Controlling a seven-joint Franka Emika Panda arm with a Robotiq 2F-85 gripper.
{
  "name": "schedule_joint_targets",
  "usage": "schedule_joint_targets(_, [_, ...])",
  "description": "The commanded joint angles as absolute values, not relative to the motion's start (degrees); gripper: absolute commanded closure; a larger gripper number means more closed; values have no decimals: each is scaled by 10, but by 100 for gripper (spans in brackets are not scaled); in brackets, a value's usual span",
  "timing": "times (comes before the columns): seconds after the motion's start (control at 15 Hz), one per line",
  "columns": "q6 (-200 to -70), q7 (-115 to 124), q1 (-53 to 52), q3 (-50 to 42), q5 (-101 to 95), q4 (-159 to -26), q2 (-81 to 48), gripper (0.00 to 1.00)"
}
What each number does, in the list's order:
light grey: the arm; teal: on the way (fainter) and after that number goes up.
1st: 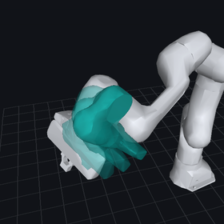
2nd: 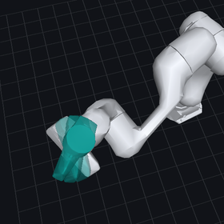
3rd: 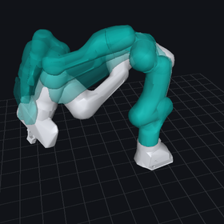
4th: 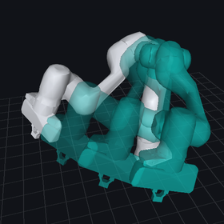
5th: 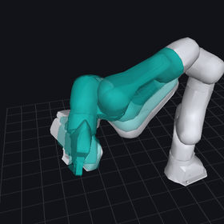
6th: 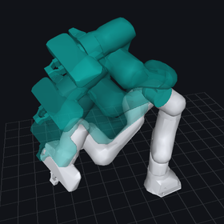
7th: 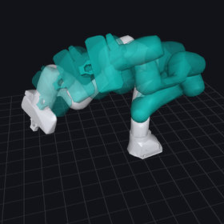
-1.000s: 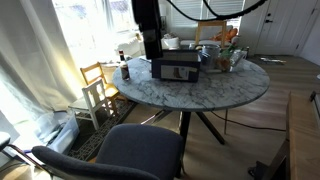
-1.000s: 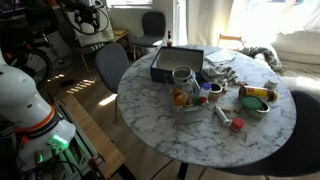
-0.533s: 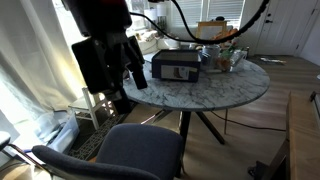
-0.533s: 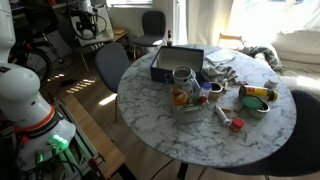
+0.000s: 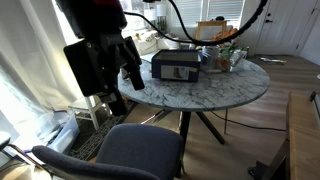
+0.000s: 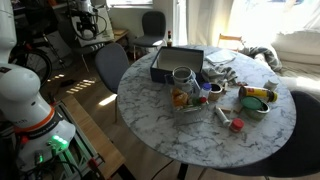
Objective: Pull the chair on the left of the dining table towards the dining table
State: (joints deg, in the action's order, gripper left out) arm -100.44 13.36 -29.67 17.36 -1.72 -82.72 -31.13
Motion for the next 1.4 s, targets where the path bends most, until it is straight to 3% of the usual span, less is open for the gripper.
schedule_joint_targets(0.0, [-975, 119, -324, 163, -50, -758, -361, 0])
schedule_joint_targets(0.53, [-989, 141, -401, 113, -131, -648, -469, 0])
schedule_joint_targets(1.07, [-1184, 118, -404, 104, -149, -615, -537, 0])
schedule_joint_targets(1.33, [-1208, 116, -397, 107, -138, -638, -531, 0])
